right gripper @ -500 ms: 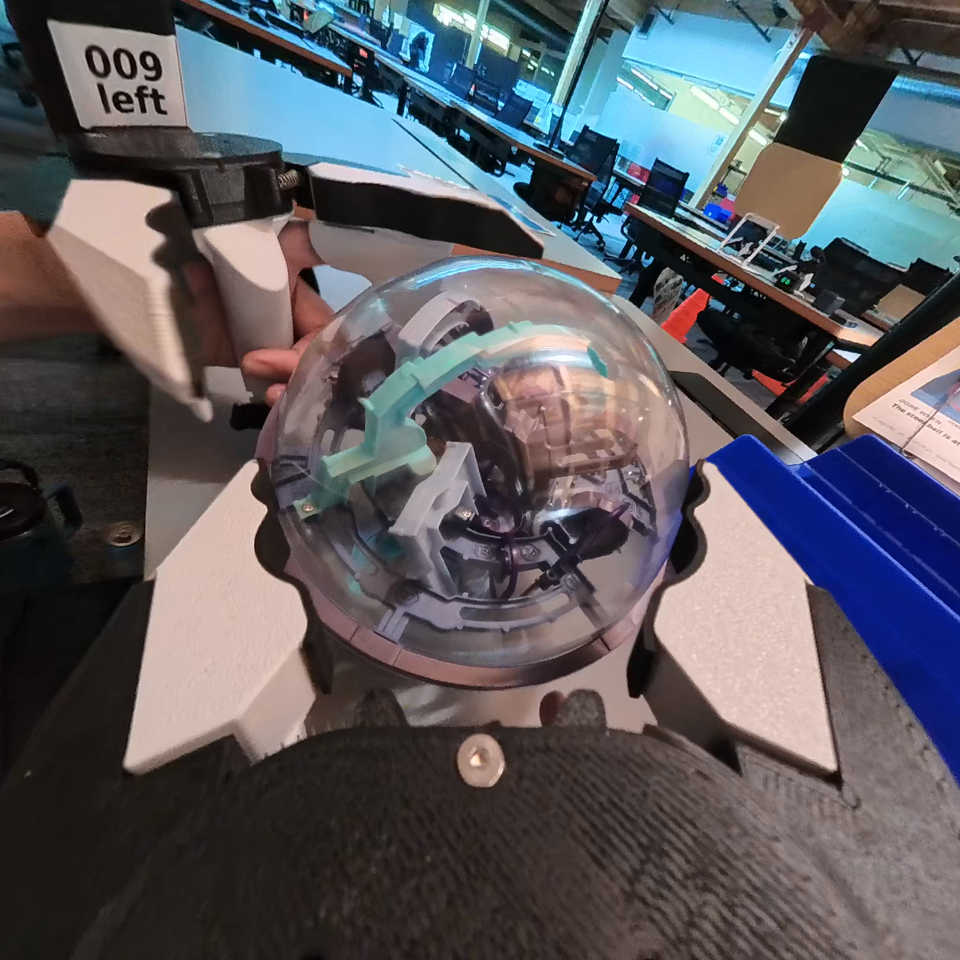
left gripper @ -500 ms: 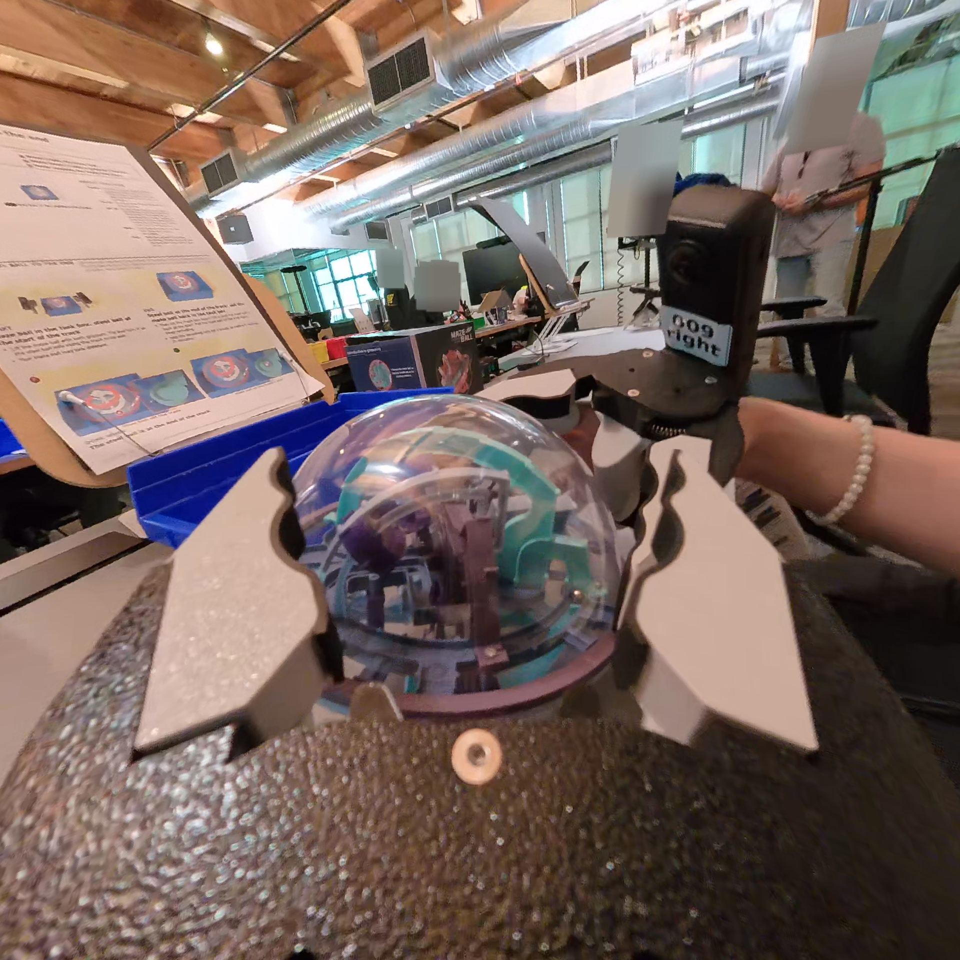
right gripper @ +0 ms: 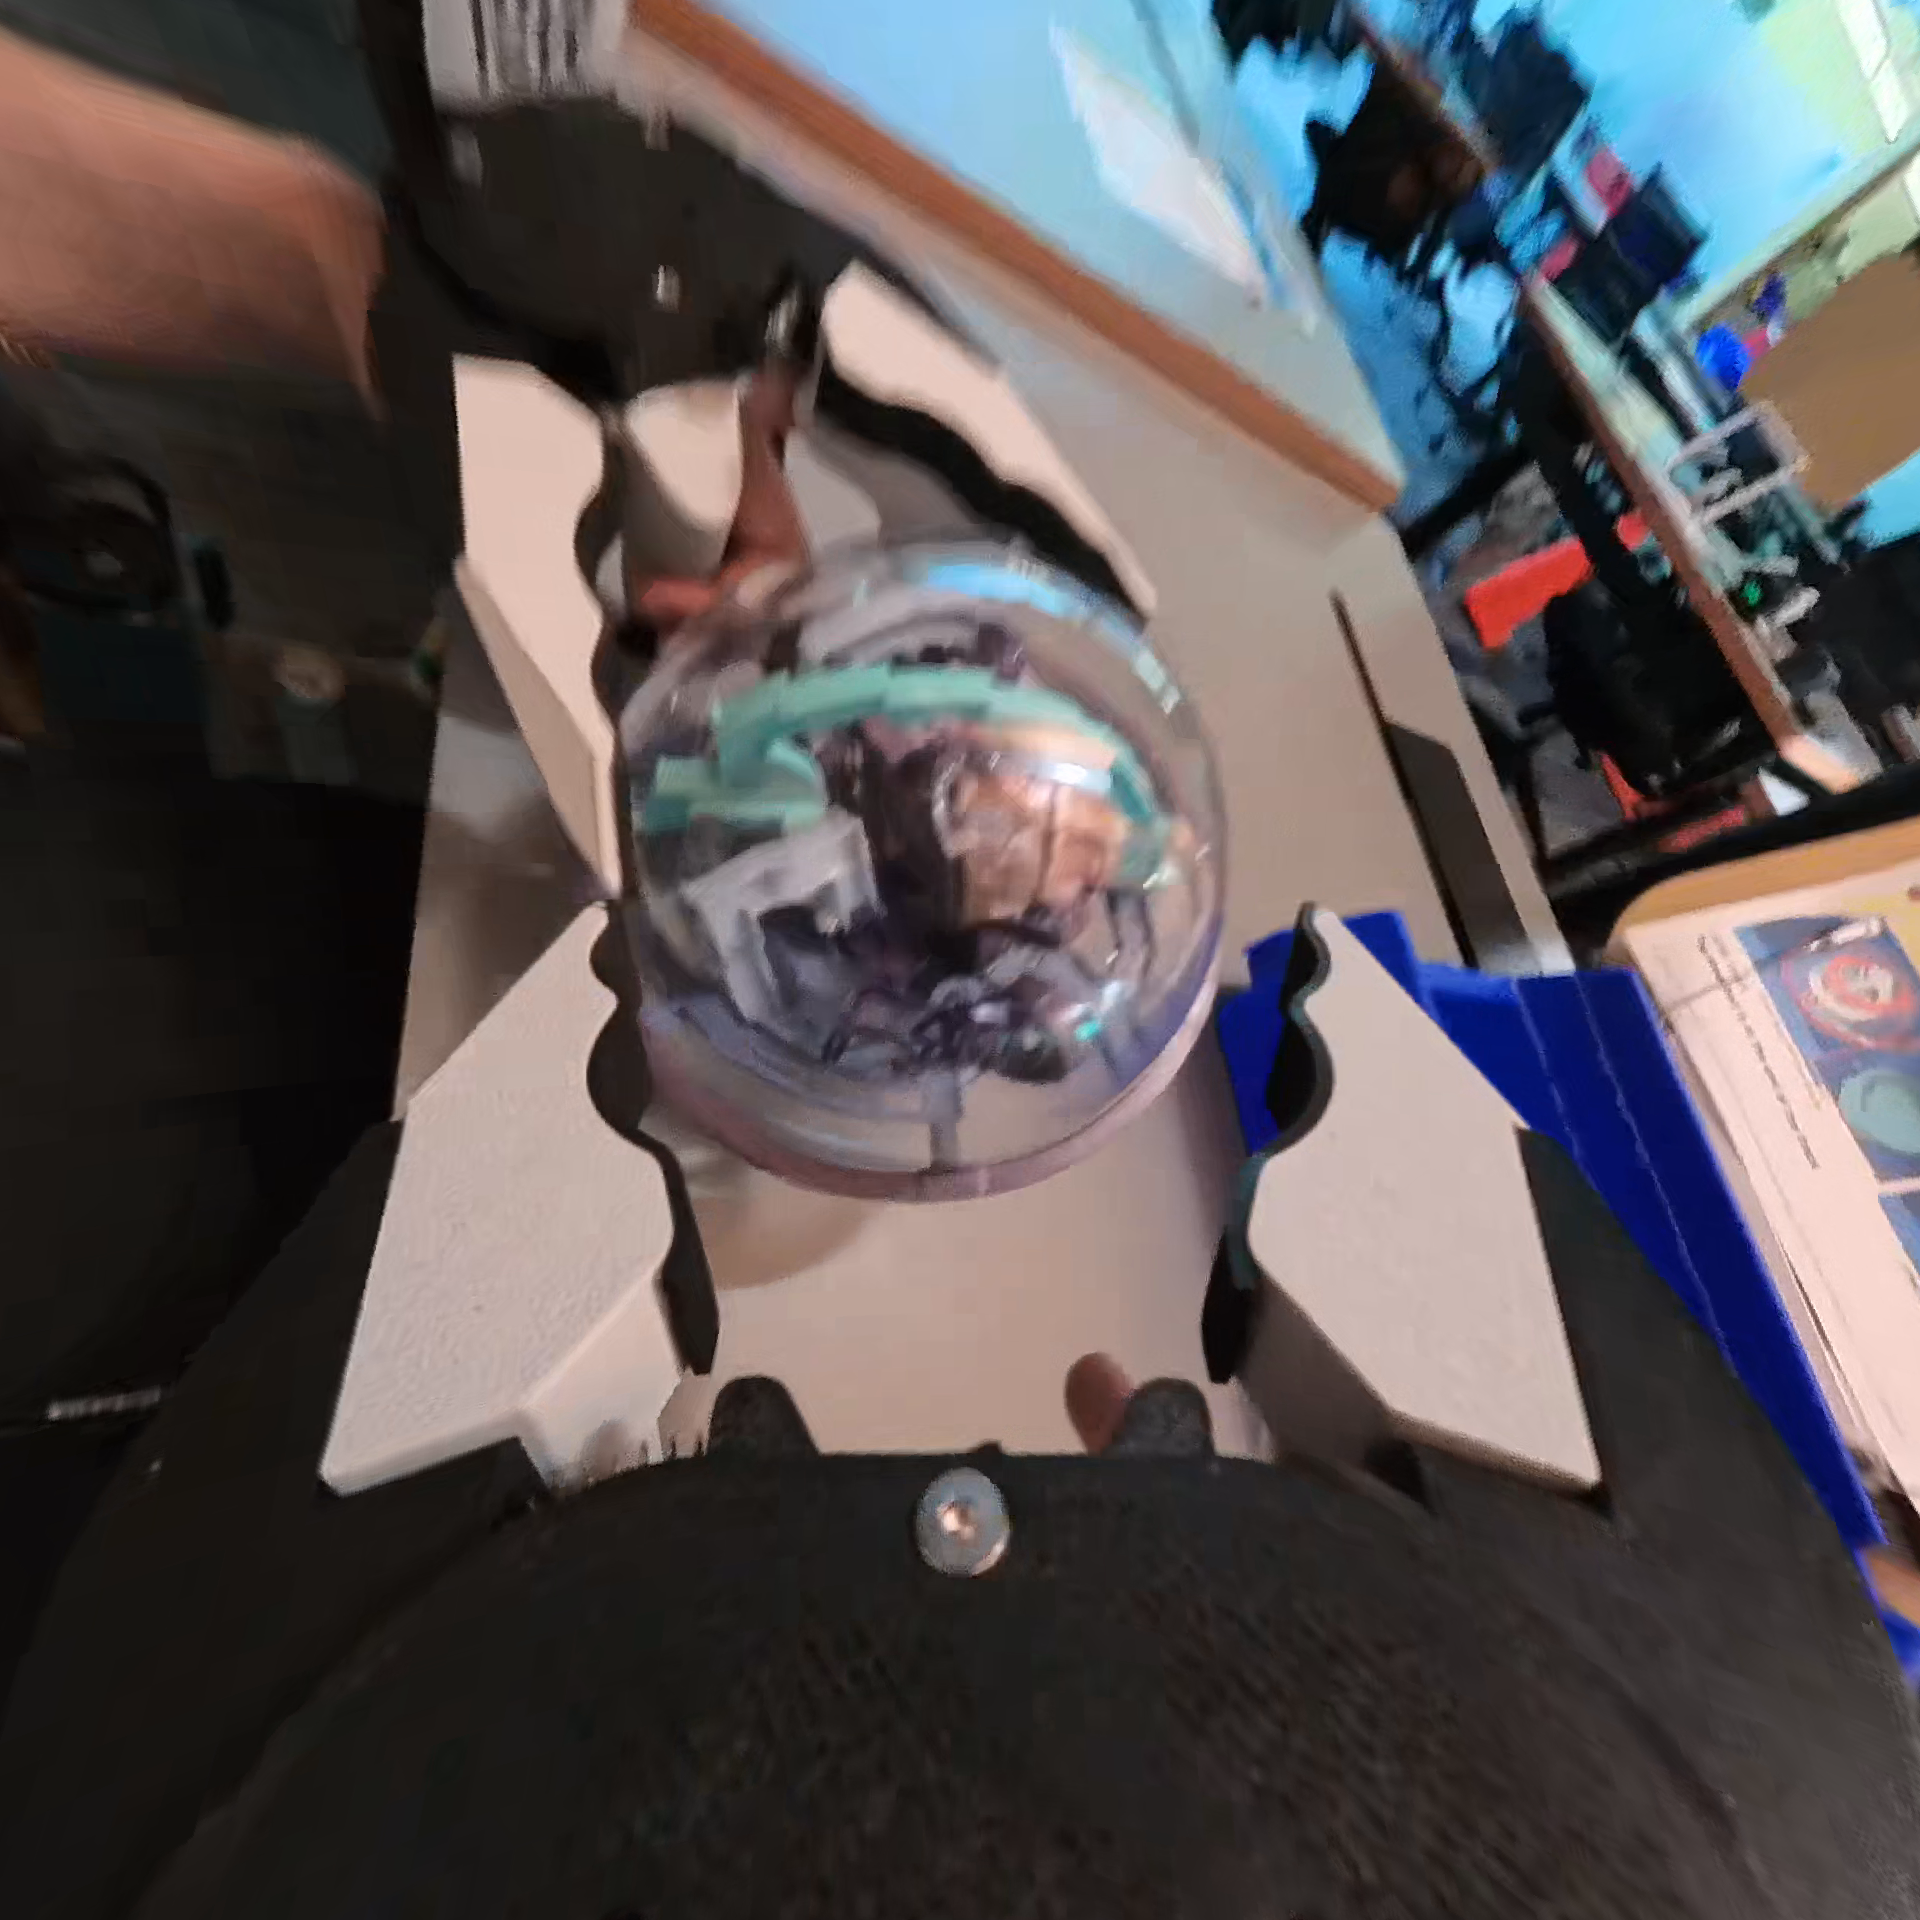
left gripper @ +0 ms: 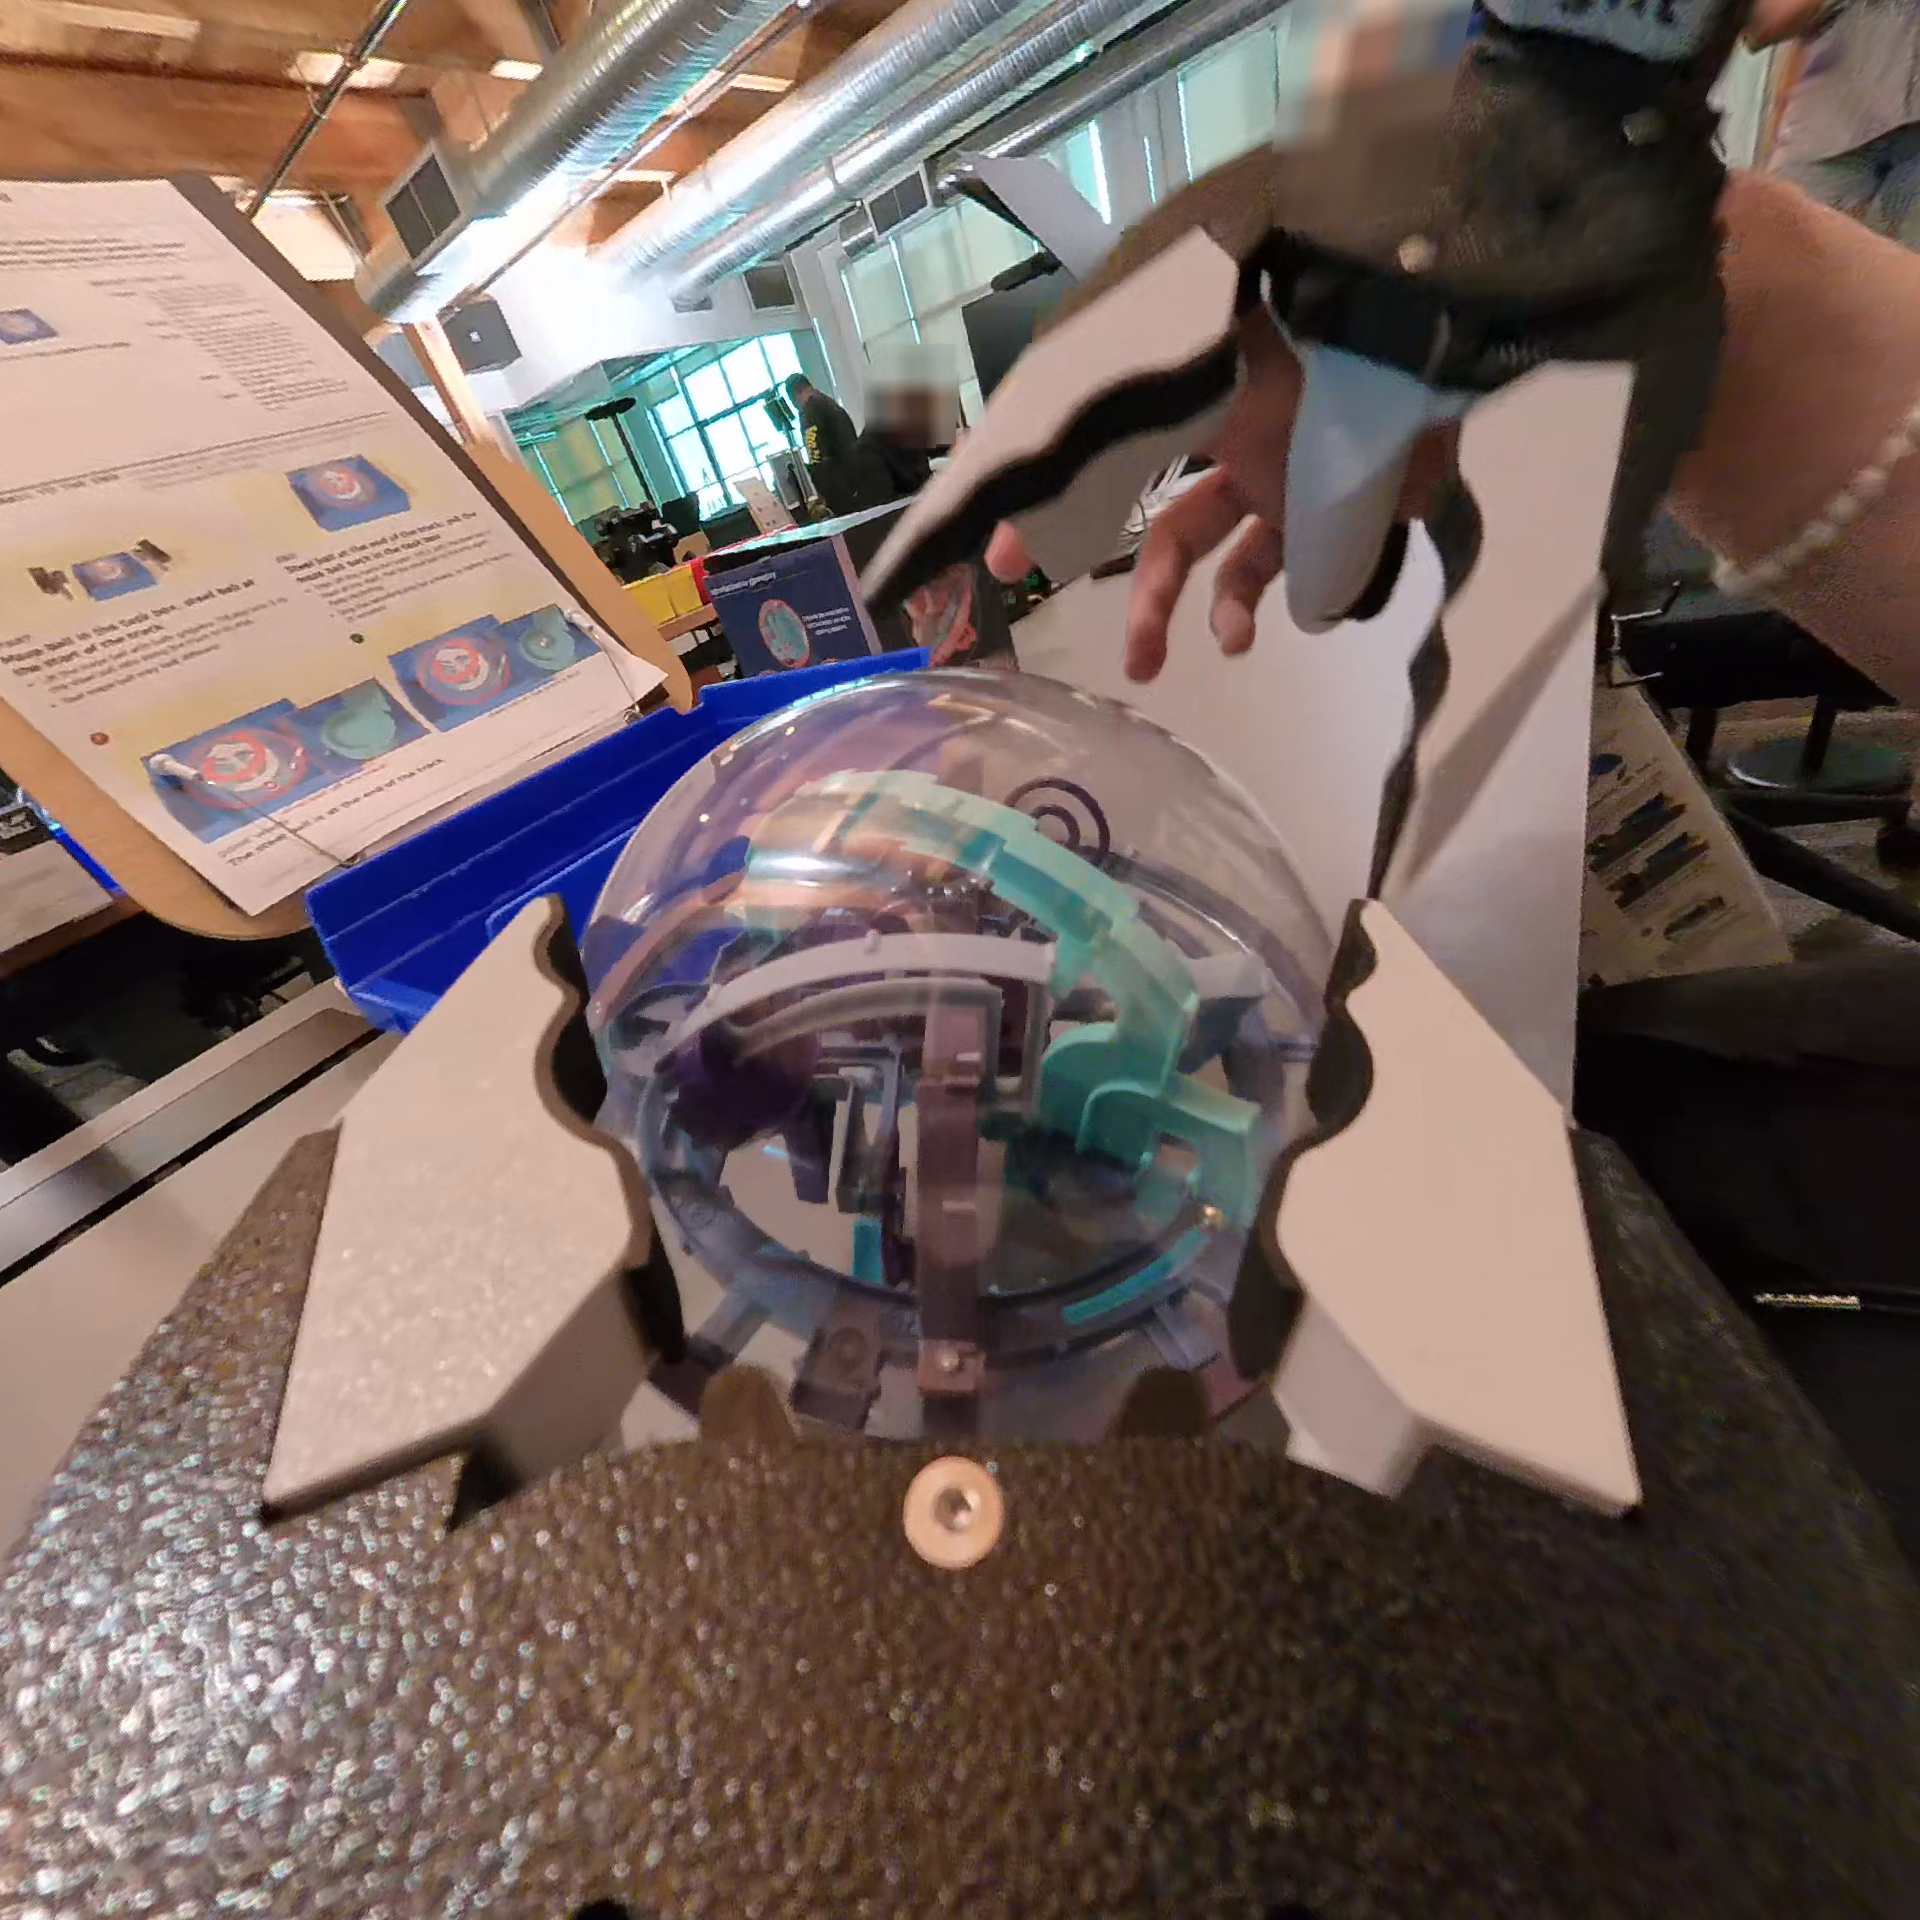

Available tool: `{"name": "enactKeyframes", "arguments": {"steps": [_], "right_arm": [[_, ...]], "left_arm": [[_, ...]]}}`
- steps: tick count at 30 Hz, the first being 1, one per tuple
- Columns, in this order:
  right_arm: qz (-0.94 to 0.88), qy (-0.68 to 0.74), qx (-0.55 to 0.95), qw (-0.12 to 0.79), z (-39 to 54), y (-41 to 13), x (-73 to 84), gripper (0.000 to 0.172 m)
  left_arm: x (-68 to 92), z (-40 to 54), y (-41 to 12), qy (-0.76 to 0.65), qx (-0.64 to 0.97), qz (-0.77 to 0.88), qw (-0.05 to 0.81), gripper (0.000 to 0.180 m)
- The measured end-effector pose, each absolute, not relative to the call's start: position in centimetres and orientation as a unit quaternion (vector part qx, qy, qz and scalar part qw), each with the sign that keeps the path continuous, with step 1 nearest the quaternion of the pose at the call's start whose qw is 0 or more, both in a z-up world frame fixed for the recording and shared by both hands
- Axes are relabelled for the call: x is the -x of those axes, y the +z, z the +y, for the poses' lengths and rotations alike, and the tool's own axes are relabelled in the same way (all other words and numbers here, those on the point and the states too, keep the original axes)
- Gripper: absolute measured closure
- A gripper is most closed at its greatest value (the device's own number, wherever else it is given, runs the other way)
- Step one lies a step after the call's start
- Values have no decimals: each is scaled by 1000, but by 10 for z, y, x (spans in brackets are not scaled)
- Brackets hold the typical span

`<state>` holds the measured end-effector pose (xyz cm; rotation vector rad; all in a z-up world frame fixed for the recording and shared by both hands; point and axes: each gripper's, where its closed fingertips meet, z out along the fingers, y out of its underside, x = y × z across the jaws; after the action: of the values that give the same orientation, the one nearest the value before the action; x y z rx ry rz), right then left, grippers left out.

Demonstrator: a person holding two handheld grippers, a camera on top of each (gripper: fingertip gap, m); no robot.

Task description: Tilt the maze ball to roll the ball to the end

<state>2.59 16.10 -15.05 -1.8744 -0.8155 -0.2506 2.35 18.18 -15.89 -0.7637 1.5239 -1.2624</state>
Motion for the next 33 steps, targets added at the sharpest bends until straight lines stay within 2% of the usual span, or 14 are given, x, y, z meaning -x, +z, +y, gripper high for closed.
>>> {"name": "enactKeyframes", "arguments": {"steps": [4, 8, 9, 11, 15, 17, 19, 24, 27, 33], "right_arm": [[-304, -40, 746, 591, 177, -112, -25, 50], [-333, 17, 779, 531, 187, -145, -15, 52], [-339, 25, 788, 514, 187, -156, -13, 47], [-337, 25, 781, 525, 189, -162, -12, 43], [-290, 31, 766, 573, 187, -160, -18, 43], [-271, 28, 763, 587, 183, -160, -22, 43], [-251, 21, 762, 597, 180, -160, -26, 43], [-211, 1, 760, 614, 168, -162, -36, 43], [-186, -9, 760, 623, 161, -164, -40, 44], [-172, -37, 767, 617, 148, -167, -40, 44]], "left_arm": [[-20, 178, -156, -530, 299, 628, 485, 49], [-17, 169, -154, -552, 283, 629, 468, 40], [-16, 167, -154, -554, 280, 631, 465, 38], [-16, 165, -155, -556, 280, 632, 461, 32], [-21, 177, -156, -543, 295, 622, 480, 43], [-27, 188, -161, -539, 333, 610, 476, 28], [-30, 191, -168, -549, 358, 603, 454, 23], [-37, 183, -176, -552, 378, 608, 428, 24], [-37, 174, -179, -556, 375, 618, 410, 33], [-35, 161, -177, -553, 339, 632, 424, 33]]}}
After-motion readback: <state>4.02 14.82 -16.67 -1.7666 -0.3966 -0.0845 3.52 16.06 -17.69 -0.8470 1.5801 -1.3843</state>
